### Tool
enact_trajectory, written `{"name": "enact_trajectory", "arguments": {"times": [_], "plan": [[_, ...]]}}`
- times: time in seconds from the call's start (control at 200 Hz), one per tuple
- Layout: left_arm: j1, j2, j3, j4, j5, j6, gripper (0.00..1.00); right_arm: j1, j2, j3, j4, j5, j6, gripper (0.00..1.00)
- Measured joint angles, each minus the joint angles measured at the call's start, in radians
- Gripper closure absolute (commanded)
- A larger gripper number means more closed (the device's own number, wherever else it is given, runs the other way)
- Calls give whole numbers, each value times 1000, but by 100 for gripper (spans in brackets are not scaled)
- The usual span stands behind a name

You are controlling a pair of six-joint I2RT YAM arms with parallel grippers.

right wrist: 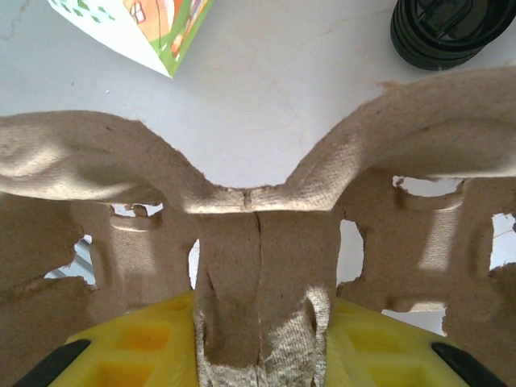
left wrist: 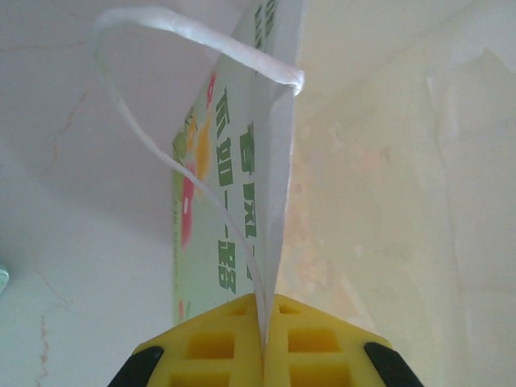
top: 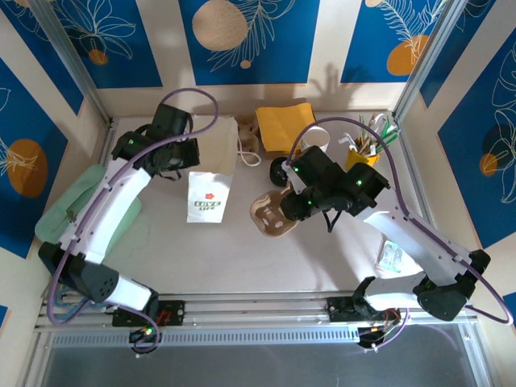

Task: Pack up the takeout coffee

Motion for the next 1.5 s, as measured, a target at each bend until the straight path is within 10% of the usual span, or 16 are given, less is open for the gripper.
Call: {"name": "enact_trajectory", "arguments": {"times": [1.501], "plan": [[-349, -230, -369, 235, 79, -259, 100, -10, 48, 407, -159, 19, -179, 64]]}}
